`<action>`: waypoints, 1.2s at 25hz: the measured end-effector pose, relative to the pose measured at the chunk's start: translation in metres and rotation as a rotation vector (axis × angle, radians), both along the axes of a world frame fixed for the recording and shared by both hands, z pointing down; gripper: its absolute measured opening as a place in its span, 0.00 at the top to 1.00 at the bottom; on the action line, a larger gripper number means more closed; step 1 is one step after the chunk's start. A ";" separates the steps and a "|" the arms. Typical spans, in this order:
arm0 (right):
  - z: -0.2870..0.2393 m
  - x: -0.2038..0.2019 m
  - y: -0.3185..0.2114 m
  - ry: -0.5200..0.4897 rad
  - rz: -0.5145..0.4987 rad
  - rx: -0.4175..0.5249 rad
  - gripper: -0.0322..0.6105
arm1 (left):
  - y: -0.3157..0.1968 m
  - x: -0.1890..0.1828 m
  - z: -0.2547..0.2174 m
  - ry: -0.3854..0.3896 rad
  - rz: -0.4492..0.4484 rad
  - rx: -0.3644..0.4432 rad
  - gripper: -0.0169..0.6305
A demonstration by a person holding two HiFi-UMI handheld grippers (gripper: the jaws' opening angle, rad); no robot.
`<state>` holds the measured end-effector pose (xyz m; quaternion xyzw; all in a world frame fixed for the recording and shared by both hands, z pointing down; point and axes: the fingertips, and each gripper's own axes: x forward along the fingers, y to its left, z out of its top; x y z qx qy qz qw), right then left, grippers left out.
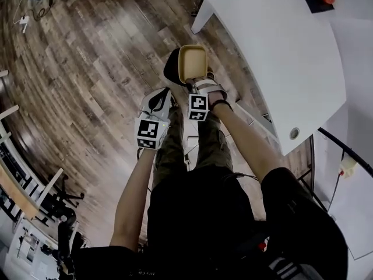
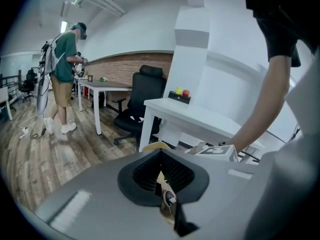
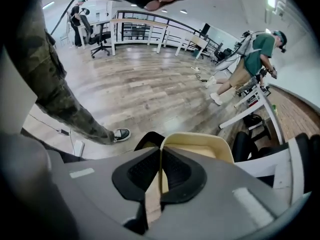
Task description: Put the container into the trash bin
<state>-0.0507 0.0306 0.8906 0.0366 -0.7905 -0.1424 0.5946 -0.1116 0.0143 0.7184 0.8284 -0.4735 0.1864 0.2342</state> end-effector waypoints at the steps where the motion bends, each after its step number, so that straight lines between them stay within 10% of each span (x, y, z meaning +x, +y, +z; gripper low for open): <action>1: 0.003 -0.002 0.002 -0.007 0.016 -0.010 0.90 | 0.002 -0.001 0.008 0.007 -0.016 -0.014 0.98; 30: 0.020 -0.029 -0.003 -0.088 0.173 -0.146 0.76 | 0.012 -0.026 0.044 0.077 -0.114 -0.130 0.98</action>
